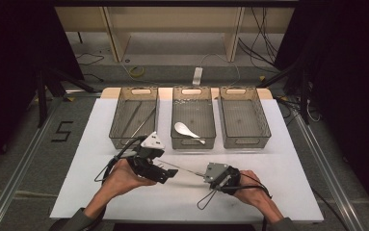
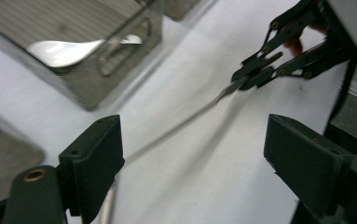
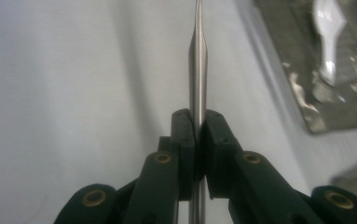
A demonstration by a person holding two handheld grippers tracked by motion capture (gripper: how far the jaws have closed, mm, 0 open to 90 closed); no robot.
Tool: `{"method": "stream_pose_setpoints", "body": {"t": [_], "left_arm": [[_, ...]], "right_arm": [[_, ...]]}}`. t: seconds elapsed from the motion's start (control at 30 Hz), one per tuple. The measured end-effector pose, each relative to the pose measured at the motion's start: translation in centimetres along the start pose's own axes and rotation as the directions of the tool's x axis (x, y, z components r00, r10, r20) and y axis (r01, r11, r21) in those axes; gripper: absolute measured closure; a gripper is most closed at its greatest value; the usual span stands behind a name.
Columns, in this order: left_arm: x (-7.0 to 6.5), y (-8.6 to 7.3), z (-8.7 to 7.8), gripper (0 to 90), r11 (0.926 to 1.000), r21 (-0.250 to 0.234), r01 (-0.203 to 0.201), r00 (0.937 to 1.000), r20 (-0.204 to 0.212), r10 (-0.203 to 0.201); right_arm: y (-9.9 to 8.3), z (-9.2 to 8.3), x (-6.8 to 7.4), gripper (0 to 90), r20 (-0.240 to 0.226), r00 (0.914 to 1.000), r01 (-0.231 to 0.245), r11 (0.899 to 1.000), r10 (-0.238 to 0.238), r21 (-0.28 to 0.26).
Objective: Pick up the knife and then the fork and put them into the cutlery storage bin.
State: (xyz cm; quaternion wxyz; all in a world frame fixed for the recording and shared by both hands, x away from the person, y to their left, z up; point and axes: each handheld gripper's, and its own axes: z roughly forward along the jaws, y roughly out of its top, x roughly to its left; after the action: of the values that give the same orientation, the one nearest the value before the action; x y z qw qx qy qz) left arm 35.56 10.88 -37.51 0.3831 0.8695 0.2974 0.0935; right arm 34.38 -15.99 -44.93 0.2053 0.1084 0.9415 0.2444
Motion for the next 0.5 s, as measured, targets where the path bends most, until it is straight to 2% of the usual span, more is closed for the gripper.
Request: {"method": "stream_pose_setpoints", "body": {"t": [0.1, 0.23, 0.43, 0.5], "left_arm": [[1.0, -0.6, -0.7, 18.5, 0.9982, -0.049, 0.034, 0.9992, -0.020, -0.035], [1.9, -1.6, -1.1, 17.8, 0.9944, -0.081, 0.069, 0.9963, -0.045, -0.072], [3.1, -3.2, -0.5, 16.5, 0.9933, -0.052, 0.103, 0.9917, -0.071, -0.107], [3.5, -3.7, -0.4, 16.3, 0.9930, -0.050, 0.107, 0.9899, -0.088, -0.111]], "right_arm": [[-0.6, -0.7, -1.1, 84.6, 0.022, 0.9981, -0.057, 0.998, 0.058, -0.010], [-1.2, -1.5, -2.5, 84.5, 0.060, 0.9900, -0.127, 0.992, 0.128, -0.017], [-2.0, -2.3, -4.3, 84.5, 0.084, 0.9675, -0.235, 0.971, 0.239, -0.052], [-2.2, -2.5, -4.9, 84.5, 0.089, 0.9610, -0.258, 0.965, 0.262, -0.055]]}}
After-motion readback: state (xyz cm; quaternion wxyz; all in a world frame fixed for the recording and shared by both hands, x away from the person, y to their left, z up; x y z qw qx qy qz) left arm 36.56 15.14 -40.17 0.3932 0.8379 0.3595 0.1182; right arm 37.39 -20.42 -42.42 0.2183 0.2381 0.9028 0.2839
